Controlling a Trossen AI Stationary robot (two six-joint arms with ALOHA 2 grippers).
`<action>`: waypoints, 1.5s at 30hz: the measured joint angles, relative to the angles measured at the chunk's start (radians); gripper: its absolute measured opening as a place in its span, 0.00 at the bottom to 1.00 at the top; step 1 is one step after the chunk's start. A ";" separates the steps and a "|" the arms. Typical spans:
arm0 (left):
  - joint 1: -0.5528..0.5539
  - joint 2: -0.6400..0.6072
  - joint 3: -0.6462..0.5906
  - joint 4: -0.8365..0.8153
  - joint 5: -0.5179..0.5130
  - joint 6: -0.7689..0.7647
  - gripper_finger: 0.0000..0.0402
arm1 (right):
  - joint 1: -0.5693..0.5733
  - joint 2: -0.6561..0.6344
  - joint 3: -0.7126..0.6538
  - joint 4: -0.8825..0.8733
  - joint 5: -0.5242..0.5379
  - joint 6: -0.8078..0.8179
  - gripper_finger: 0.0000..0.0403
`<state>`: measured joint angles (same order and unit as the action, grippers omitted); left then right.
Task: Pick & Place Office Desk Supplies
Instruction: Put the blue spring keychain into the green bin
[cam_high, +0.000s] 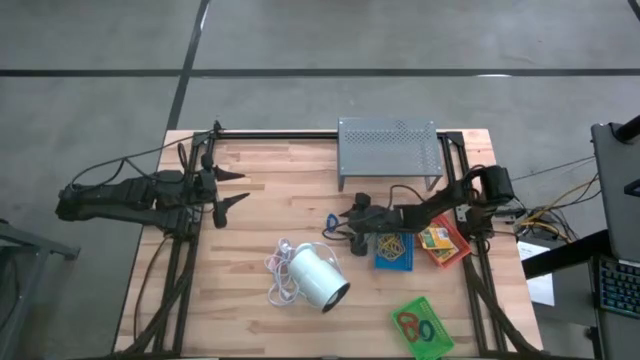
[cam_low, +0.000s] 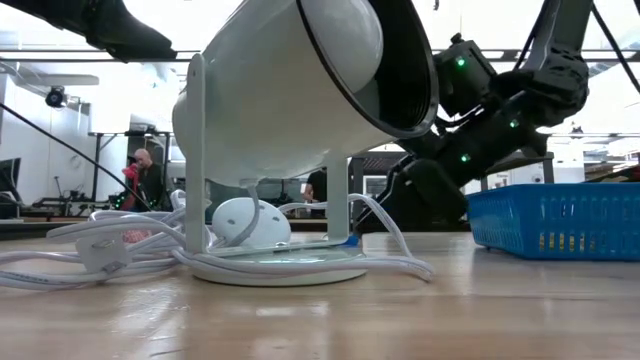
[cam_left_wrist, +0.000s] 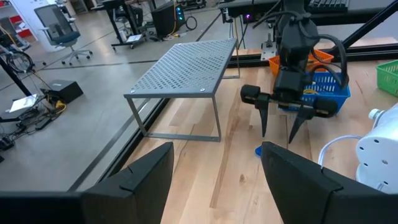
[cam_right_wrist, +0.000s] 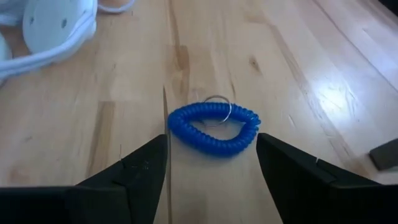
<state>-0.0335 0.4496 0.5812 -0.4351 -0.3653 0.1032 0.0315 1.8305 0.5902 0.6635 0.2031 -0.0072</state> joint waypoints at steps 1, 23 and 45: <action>0.000 0.000 0.000 -0.001 0.000 0.000 0.61 | 0.000 0.002 0.000 -0.001 0.000 -0.012 0.61; 0.000 0.000 0.000 -0.016 0.000 0.000 0.61 | -0.003 0.003 0.046 -0.013 -0.099 -0.139 0.62; 0.000 0.000 0.000 -0.023 0.000 0.000 0.61 | -0.030 0.004 0.045 -0.060 -0.160 -0.070 0.63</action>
<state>-0.0334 0.4496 0.5812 -0.4576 -0.3655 0.1032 0.0013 1.8347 0.6348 0.6037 0.0428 -0.0776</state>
